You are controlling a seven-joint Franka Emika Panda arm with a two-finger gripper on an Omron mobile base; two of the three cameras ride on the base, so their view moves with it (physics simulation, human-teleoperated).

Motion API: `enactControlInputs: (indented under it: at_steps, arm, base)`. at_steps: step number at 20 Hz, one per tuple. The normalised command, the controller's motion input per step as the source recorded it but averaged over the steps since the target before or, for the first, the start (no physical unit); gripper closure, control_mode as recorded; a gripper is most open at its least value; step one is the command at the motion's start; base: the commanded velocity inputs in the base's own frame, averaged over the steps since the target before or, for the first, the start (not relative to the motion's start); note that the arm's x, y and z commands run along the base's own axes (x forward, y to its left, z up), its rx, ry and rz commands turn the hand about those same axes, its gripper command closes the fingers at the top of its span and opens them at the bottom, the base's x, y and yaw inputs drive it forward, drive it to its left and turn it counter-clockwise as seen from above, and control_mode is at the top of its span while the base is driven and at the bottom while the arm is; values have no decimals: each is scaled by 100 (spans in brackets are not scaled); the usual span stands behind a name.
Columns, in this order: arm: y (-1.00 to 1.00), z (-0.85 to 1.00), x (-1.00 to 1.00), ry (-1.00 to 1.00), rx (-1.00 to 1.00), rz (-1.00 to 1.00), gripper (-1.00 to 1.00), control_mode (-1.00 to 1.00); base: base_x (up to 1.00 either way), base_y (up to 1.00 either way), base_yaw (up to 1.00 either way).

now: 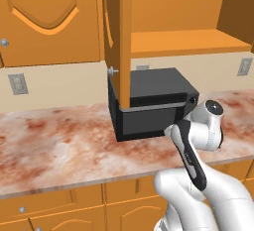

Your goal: Retrieve the tupperware from the cabinet, then place the raw meat into the tupperware to avoid contamination.

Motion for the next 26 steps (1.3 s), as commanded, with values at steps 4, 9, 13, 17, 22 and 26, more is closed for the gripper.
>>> enactControlInputs:
  at_steps: [4, 9, 13, 17, 22, 26]
  arm:
    - [10, -45, 9, -5, 0, -5, 100, -100]
    - [7, -51, 7, -7, 0, -5, 100, -100]
    - [6, -59, 0, -9, 0, -4, 100, -100]
    - [6, -61, 0, -8, 0, -4, 100, -100]
    - [9, -61, 0, -8, 0, -4, 100, -100]
    - [12, -63, 0, -8, 1, -4, 100, -100]
  base:
    - [0, 0, 0]
    - [0, 0, 0]
    - [0, 0, 0]
    - [0, 0, 0]
    - [0, 0, 0]
    - [0, 0, 0]
